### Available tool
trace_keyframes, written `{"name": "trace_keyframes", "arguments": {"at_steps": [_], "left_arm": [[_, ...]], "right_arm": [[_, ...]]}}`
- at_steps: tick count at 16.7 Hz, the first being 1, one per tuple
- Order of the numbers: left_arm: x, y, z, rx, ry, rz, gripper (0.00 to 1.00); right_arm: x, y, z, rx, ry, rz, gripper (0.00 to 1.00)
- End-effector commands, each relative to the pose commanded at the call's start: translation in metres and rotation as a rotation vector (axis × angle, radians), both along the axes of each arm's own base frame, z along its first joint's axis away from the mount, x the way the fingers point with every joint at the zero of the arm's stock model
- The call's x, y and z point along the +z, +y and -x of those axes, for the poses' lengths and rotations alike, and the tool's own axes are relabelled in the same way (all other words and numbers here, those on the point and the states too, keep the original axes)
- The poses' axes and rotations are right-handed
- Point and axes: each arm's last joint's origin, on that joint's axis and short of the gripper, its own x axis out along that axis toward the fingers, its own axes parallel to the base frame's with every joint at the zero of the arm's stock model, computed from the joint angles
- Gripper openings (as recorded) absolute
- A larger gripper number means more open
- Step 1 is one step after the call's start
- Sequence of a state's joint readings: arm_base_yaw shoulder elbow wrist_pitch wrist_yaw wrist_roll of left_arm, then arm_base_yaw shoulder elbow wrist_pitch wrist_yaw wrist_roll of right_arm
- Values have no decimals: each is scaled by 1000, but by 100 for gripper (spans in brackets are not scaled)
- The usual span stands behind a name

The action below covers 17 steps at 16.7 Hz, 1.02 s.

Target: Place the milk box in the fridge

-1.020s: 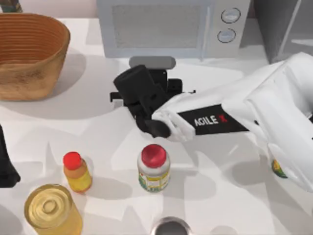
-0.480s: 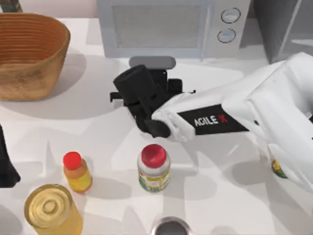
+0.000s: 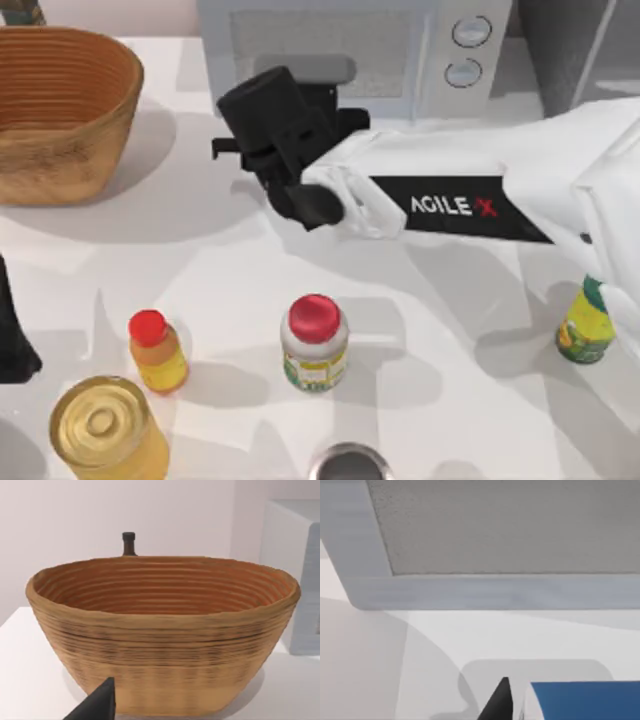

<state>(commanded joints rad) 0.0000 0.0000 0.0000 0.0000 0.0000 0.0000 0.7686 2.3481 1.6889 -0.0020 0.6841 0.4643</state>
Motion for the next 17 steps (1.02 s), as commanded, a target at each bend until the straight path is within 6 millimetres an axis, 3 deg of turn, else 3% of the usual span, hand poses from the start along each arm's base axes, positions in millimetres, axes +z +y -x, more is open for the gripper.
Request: {"name": "trace_keyframes", "arguments": {"at_steps": [8,14,17], "left_arm": [[0,0,0,0,0,0,100],[0,0,0,0,0,0,100],[0,0,0,0,0,0,100]], "right_arm": [[81,-5,5,0,4,4,0],[81,-7,5,0,6,3,0],[94,-33,3,0,9,-2,0]]}}
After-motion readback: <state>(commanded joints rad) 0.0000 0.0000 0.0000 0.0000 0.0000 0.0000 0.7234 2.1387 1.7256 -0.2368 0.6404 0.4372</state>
